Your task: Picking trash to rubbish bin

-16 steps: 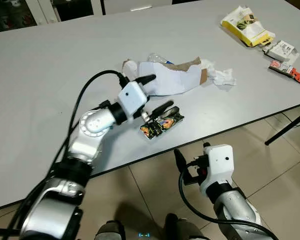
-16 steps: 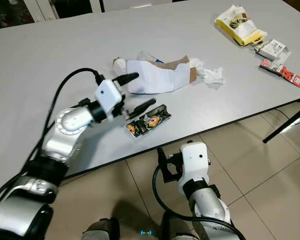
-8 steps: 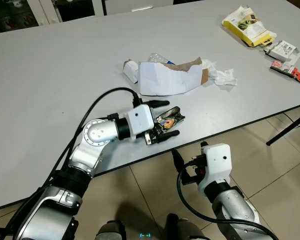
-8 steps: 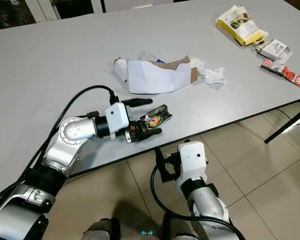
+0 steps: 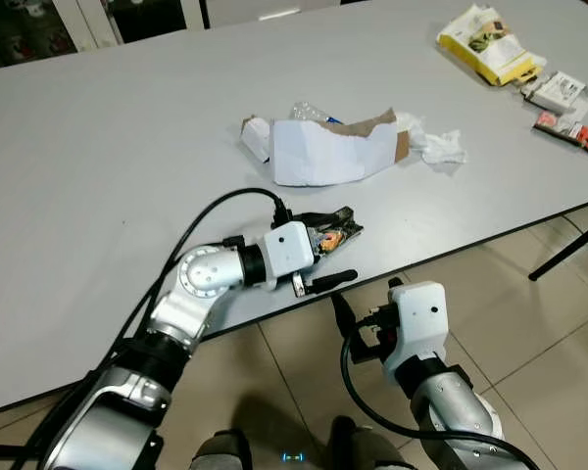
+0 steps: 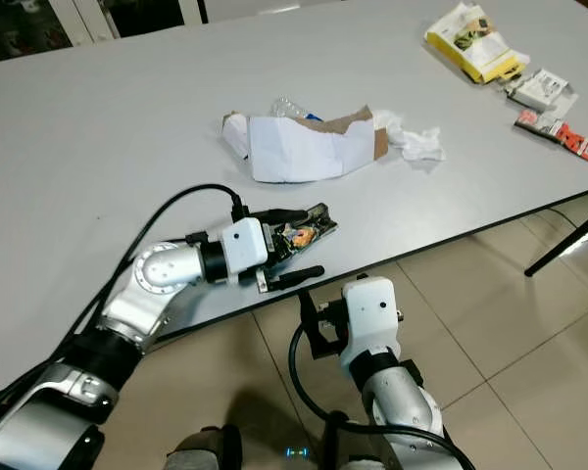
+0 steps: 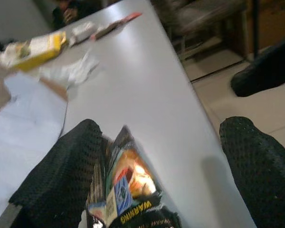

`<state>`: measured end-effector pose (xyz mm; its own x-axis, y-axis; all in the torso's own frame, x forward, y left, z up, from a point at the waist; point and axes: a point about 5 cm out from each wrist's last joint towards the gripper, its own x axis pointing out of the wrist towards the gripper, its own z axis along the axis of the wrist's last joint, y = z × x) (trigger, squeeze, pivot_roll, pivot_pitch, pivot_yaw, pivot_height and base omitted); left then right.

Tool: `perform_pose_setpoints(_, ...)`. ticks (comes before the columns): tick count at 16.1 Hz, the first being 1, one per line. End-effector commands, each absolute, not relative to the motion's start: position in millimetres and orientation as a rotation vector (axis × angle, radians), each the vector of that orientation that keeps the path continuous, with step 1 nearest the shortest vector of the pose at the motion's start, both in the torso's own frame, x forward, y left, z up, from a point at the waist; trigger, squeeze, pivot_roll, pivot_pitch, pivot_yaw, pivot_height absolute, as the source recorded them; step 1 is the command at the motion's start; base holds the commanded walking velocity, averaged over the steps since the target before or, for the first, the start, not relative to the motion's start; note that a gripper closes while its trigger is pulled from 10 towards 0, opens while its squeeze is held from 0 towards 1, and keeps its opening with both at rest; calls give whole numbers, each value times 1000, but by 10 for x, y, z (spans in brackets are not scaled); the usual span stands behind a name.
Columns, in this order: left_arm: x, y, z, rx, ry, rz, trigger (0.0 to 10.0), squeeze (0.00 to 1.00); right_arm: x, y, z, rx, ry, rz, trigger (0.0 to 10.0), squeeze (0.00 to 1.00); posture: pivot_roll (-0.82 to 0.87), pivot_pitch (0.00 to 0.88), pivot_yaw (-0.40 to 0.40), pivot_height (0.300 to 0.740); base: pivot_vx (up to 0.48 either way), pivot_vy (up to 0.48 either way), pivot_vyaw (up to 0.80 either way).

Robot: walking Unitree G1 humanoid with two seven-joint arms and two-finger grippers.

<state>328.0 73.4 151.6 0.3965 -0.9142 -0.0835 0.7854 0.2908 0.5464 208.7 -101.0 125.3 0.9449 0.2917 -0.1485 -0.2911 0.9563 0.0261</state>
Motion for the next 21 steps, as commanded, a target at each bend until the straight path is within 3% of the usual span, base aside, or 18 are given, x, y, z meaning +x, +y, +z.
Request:
perform_pose_setpoints(1, 3300, 703, 1424, 559, -229, -1126, 10000, 0, 2056, -999, 1253, 2, 159, 296, 10000, 1000, 58, 217, 36, 740, 0, 0, 0)
perform_pose_setpoints(12, 3575, 768, 1312, 389, -111, -781, 10000, 0, 2046, -992, 1250, -2, 157, 297, 10000, 1000, 42, 222, 36, 740, 0, 0, 0)
perform_pose_setpoints(15, 3599, 780, 1227, 350, -42, -741, 10000, 0, 2053, -993, 1252, -2, 156, 298, 10000, 1000, 41, 221, 36, 740, 0, 0, 0)
perform_pose_setpoints(18, 3515, 729, 1009, 347, 91, -836, 10000, 0, 2065, -996, 1250, -4, 154, 304, 10000, 1000, 42, 219, 33, 740, 0, 0, 0)
perform_pose_setpoints(19, 3489, 722, 959, 356, 116, -861, 5373, 0, 2067, -996, 1249, -4, 154, 306, 10000, 1000, 42, 219, 33, 740, 0, 0, 0)
perform_pose_setpoints(20, 3475, 720, 937, 358, 127, -876, 3686, 0, 2067, -996, 1249, -4, 154, 307, 10000, 1000, 42, 219, 33, 740, 0, 0, 0)
perform_pose_setpoints(21, 3461, 715, 913, 362, 140, -893, 0, 0, 2070, -995, 1248, -3, 154, 307, 10000, 1000, 40, 217, 35, 740, 0, 0, 0)
